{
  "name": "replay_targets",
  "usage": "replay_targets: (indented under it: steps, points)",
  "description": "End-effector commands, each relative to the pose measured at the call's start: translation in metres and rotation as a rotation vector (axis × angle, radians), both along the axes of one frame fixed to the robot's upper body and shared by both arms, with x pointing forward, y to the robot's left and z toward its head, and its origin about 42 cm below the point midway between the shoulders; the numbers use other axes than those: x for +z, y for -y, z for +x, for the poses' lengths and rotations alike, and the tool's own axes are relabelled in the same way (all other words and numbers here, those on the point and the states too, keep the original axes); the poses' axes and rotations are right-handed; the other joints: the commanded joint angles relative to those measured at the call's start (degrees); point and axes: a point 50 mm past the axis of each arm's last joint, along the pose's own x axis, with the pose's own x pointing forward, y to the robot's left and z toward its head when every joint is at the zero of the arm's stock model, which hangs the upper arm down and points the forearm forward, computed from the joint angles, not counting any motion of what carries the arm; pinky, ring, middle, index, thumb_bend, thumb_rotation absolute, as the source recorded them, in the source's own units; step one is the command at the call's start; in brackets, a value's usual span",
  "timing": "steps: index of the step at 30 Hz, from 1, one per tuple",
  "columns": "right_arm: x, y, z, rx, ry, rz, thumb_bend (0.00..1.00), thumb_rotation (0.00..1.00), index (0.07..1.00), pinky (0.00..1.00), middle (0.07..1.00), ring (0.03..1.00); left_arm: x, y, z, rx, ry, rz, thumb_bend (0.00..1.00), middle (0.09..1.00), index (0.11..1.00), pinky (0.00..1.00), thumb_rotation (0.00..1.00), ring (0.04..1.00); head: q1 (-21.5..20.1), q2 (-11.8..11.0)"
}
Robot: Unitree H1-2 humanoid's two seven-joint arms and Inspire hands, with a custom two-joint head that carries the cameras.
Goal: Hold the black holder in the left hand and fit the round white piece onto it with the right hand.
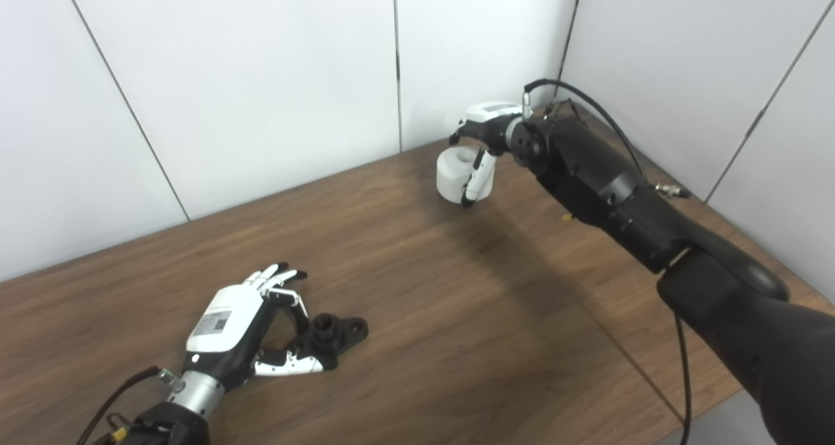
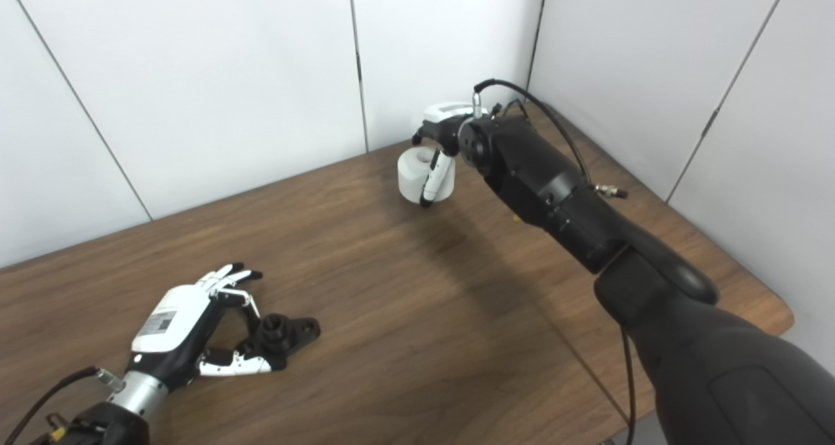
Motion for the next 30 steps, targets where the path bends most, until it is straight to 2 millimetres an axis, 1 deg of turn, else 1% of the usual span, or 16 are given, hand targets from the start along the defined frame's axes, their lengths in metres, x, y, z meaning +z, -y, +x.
replay_targets:
  steps: [1, 7, 15, 17, 20, 21, 22, 23, 24, 26, 30]
  points:
    - [0.036, 0.006, 0.005, -0.003, 0.086, -0.023, 0.99, 0.33, 0.871, 0.93, 0.986, 0.991, -0.042, -0.036, -0.014, 0.071, -0.132, 0.221, 0.52, 0.873, 0.483, 0.95, 0.06, 0.952, 0.1, 0.1]
    - [0.034, 0.003, 0.006, 0.009, 0.082, -0.022, 0.97, 0.33, 0.836, 0.93, 0.977, 0.994, -0.041, -0.036, -0.014, 0.081, -0.15, 0.208, 0.52, 0.872, 0.483, 0.97, 0.06, 0.958, 0.2, 0.2]
    - [0.03, 0.002, 0.006, 0.011, 0.072, -0.023, 0.97, 0.32, 0.833, 0.94, 0.976, 0.997, -0.041, -0.036, -0.016, 0.078, -0.144, 0.208, 0.52, 0.873, 0.483, 0.96, 0.06, 0.955, 0.2, 0.5]
    - [0.028, 0.003, 0.005, 0.018, 0.078, -0.039, 0.97, 0.32, 0.808, 0.94, 0.968, 0.987, -0.042, -0.037, -0.016, 0.077, -0.142, 0.203, 0.52, 0.869, 0.483, 0.95, 0.06, 0.95, 0.2, 0.5]
    - [0.027, 0.004, 0.003, 0.032, 0.11, -0.054, 0.9, 0.27, 0.69, 0.91, 0.926, 0.95, -0.042, -0.037, -0.016, 0.078, -0.143, 0.202, 0.52, 0.867, 0.483, 0.95, 0.06, 0.949, 0.3, 0.5]
    - [0.025, 0.005, 0.002, 0.05, 0.147, -0.061, 0.88, 0.25, 0.666, 0.9, 0.917, 0.943, -0.042, -0.037, -0.017, 0.079, -0.145, 0.202, 0.52, 0.867, 0.483, 0.95, 0.06, 0.95, 0.4, 0.6]
    - [0.024, 0.006, 0.001, 0.068, 0.179, -0.069, 0.71, 0.2, 0.577, 0.86, 0.867, 0.896, -0.042, -0.037, -0.017, 0.079, -0.146, 0.203, 0.52, 0.868, 0.483, 0.96, 0.06, 0.952, 0.4, 0.6]
    - [0.022, 0.007, 0.001, 0.081, 0.201, -0.073, 0.6, 0.16, 0.52, 0.82, 0.825, 0.855, -0.042, -0.037, -0.017, 0.08, -0.146, 0.203, 0.52, 0.868, 0.483, 0.96, 0.06, 0.954, 0.4, 0.6]
    - [0.021, 0.008, 0.0, 0.097, 0.232, -0.081, 0.56, 0.15, 0.501, 0.8, 0.811, 0.842, -0.042, -0.037, -0.017, 0.079, -0.146, 0.206, 0.52, 0.868, 0.483, 0.96, 0.06, 0.954, 0.3, 0.6]
    - [0.018, 0.009, -0.001, 0.114, 0.27, -0.087, 0.53, 0.14, 0.484, 0.78, 0.767, 0.814, -0.042, -0.037, -0.017, 0.077, -0.143, 0.209, 0.52, 0.868, 0.483, 0.96, 0.06, 0.953, 0.3, 0.6]
    - [0.016, 0.009, -0.002, 0.123, 0.312, -0.09, 0.53, 0.14, 0.48, 0.8, 0.746, 0.814, -0.043, -0.036, -0.017, 0.075, -0.136, 0.205, 0.52, 0.867, 0.483, 0.96, 0.06, 0.946, 0.4, 0.8]
